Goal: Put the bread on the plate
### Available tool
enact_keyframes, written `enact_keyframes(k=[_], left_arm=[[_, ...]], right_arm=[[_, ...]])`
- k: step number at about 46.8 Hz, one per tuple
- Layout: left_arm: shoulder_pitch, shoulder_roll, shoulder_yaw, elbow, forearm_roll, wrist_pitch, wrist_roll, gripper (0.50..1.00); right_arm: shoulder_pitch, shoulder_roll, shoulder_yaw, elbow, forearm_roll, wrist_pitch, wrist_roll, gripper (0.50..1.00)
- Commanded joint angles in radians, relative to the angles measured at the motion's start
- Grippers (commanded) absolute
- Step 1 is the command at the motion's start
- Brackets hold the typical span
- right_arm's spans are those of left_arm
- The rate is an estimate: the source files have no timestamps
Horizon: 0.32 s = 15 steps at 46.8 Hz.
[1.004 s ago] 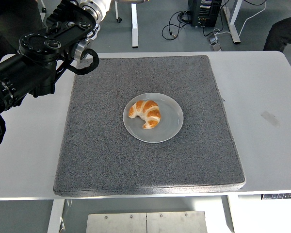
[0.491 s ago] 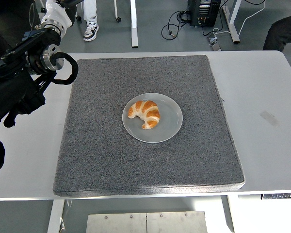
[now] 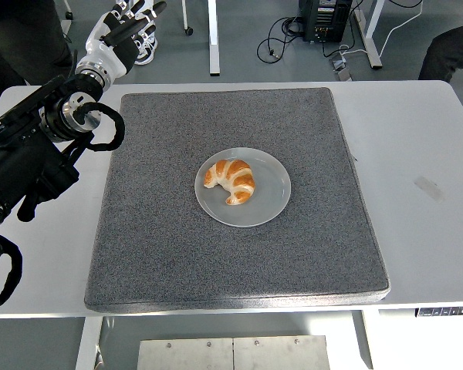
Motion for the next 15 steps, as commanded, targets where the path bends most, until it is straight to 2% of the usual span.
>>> enact_keyframes(k=[1,15], left_arm=[[0.009,-0.002,-0.003,0.000,-0.001,-0.006,0.002,0.987],[0.027,-0.005,0.000,0.023,0.000,-0.006,0.002,0.987]], right_arm=[[0.000,0.000,0.000,0.000,0.000,0.001,0.000,1.000],[0.000,0.000,0.002,0.000,0.000,0.000,0.000,1.000]])
